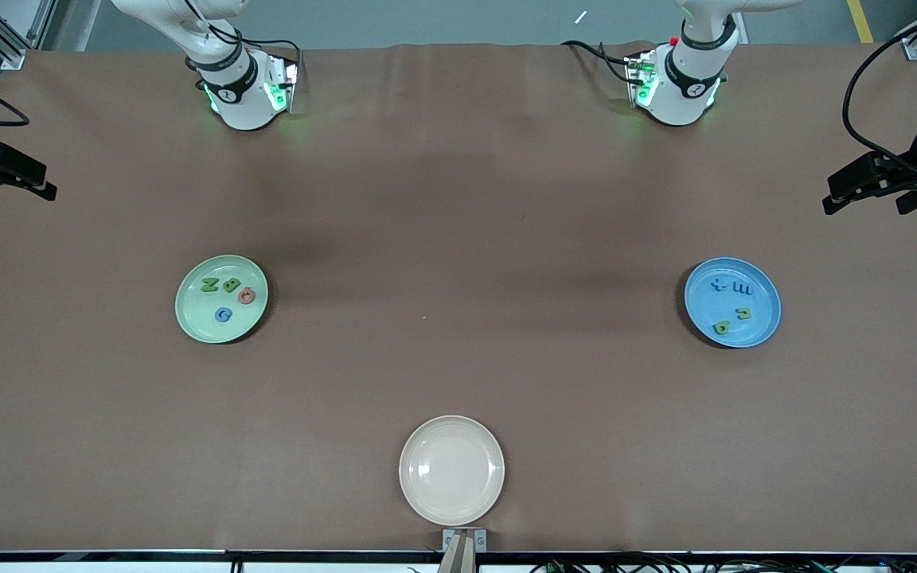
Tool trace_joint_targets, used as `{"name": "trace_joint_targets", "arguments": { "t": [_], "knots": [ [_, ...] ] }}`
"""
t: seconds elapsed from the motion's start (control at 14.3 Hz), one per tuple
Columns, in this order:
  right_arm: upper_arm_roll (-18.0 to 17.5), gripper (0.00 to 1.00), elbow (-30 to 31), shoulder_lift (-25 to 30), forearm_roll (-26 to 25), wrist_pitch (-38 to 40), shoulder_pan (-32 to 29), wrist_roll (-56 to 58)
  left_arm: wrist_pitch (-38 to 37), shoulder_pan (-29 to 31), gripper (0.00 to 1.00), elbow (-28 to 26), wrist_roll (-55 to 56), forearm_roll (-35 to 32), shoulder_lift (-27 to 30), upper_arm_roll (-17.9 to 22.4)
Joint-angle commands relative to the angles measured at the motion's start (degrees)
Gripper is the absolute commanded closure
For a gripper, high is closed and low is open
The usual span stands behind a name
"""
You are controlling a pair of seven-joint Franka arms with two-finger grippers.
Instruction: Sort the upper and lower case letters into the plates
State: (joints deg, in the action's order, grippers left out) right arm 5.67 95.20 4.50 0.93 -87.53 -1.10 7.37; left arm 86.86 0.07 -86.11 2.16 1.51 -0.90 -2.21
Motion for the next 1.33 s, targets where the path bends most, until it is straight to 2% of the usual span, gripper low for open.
{"name": "trace_joint_targets", "arguments": {
  "t": [0.0,0.35,1.26],
  "knots": [
    [-0.2,0.0,2.4,1.8,-0.9,-1.5,-0.2,0.5,1.8,0.3,0.0,-1.7,-0.2,-0.5,2.2,-0.5],
    [-0.3,0.0,2.4,1.9,-2.2,-1.2,-0.2,0.3,2.0,0.4,0.0,-1.2,0.0,0.2,2.1,-0.5],
    [-0.2,0.0,3.4,2.7,0.1,-2.2,-0.3,-3.4,2.5,0.4,0.0,-1.0,-0.8,0.8,2.1,-0.5]
  ]
}}
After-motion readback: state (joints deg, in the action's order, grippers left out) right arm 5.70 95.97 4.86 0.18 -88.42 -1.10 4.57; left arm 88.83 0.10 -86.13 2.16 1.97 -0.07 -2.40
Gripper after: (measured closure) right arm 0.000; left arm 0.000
